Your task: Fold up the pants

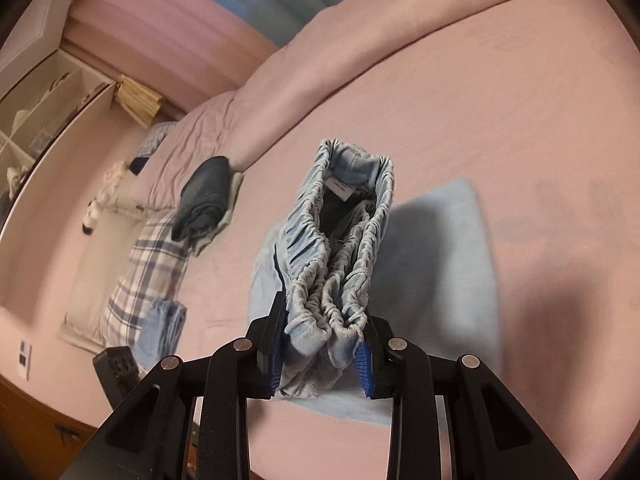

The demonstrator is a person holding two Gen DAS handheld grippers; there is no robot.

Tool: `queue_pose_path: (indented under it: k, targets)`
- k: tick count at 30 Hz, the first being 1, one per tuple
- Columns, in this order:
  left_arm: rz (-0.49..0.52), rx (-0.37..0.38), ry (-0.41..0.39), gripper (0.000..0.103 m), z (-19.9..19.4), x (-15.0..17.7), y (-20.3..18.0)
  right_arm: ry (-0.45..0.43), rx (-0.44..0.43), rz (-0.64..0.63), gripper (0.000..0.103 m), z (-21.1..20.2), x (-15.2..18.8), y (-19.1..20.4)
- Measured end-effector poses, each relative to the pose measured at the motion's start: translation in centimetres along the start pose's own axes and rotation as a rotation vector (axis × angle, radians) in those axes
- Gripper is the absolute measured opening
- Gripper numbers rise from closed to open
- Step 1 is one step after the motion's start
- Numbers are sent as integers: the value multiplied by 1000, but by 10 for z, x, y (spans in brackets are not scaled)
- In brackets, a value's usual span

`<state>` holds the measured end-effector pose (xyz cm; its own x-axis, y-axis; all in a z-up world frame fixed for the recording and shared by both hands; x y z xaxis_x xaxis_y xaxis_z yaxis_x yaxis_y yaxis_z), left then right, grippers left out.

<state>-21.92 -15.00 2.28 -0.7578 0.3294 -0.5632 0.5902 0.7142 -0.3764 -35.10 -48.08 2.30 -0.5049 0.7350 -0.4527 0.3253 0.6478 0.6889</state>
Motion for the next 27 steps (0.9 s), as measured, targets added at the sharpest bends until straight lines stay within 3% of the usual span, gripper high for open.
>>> queue_pose_path:
  k: [8,11,13,15,19,23,27]
  targets:
    - [56,-14,23,79,21,-17,-14,19,110,106,31,12,8,-49]
    - [70,-16,22,79,30,-31,-19,61,80,149,37,17,9,-60]
    - [83,-15,9,78,35,-44,-25,57,128,100,50,9,3,-55]
    - [94,-12,-2,77,40,-56,-31,19,230,39,65,-2,-4,-50]
    - [122,12,-3,64,56,-85,-48,-69,292,-71,65,-21,-13,-29]
    - [130,49,20,37,76,-106,-63,-122,314,-263,64,-23,-16,8]
    - [160,56,78,23,113,-119,-76,-74,297,-375,45,1,-14,25]
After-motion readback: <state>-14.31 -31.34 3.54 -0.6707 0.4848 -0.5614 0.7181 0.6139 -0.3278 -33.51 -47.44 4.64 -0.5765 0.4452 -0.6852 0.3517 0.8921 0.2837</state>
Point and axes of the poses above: each gripper's, at about its wrist camera, not at the fingertips, and z roughly the way its jaws point, y to its left, x to its underside, the point moved 5 cm from there along z, roughly the way its jaws point
